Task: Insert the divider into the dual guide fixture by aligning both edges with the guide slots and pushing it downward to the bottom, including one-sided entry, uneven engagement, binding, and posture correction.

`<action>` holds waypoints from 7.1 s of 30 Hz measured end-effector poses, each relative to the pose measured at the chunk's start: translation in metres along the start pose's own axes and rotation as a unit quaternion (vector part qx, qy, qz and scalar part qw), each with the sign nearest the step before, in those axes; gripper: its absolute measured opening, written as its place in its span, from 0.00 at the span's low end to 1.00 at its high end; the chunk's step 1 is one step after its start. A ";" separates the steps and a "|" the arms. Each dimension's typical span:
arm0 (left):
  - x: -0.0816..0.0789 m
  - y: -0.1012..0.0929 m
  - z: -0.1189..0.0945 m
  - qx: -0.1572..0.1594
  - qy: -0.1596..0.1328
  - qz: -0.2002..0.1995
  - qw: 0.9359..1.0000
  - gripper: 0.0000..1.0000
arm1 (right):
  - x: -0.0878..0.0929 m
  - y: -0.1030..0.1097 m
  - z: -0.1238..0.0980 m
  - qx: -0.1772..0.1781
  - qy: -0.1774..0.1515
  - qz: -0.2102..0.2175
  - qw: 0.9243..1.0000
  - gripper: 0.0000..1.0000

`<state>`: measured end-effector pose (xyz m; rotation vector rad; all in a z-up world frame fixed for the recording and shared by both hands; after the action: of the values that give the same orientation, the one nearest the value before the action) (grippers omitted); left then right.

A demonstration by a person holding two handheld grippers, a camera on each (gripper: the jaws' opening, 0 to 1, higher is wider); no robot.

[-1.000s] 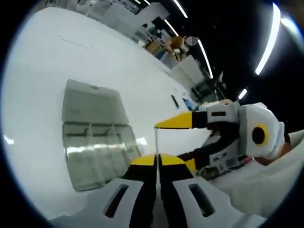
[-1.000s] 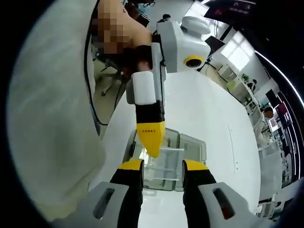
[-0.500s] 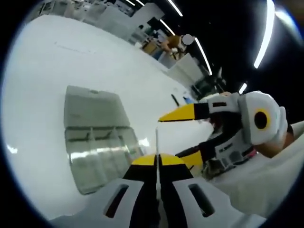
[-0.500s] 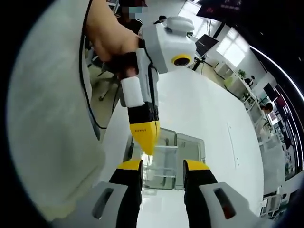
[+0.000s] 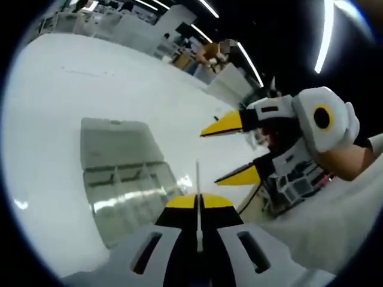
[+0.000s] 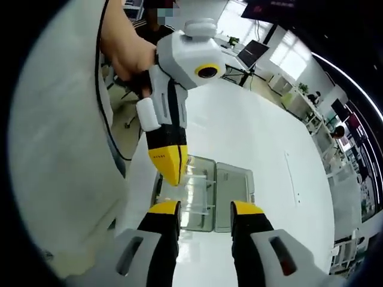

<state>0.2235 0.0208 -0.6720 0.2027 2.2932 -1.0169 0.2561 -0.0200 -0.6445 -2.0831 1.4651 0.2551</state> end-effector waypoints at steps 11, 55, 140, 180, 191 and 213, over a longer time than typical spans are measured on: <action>-0.001 -0.002 -0.001 -0.005 0.000 0.044 0.999 0.00 | 0.001 -0.006 -0.003 -0.015 -0.002 0.004 1.000 0.29; 0.003 -0.012 -0.002 -0.022 -0.005 0.208 0.978 0.00 | -0.004 0.019 0.008 -0.138 0.008 -0.020 0.990 0.04; -0.004 -0.003 0.008 -0.030 -0.016 0.187 0.982 0.11 | -0.007 0.014 0.000 -0.205 0.043 0.320 0.924 0.00; 0.001 -0.013 0.013 -0.035 -0.001 0.244 0.969 0.29 | -0.005 0.010 -0.001 -0.197 0.056 0.366 0.908 0.00; 0.001 -0.010 0.012 -0.042 -0.001 0.232 0.972 0.36 | -0.001 0.009 0.000 -0.189 0.068 0.347 0.916 0.00; -0.001 0.002 0.007 -0.061 -0.017 0.221 0.973 0.56 | 0.021 0.007 0.009 -0.163 0.118 0.261 0.944 0.00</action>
<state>0.2284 0.0171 -0.6758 0.6085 2.1351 -0.6448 0.2597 -0.0333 -0.6640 -1.9775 2.2479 0.4937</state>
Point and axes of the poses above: the point that each gripper's makers call its tool centre point, and the gripper's own axes: z roughly forward along the fingers, y roughly to its left, x roughly out of its underside, the point moved 2 cm from there along -z, roughly backward along the fingers, and after that the axes turned 5 degrees about y, right-handed, at the moved point
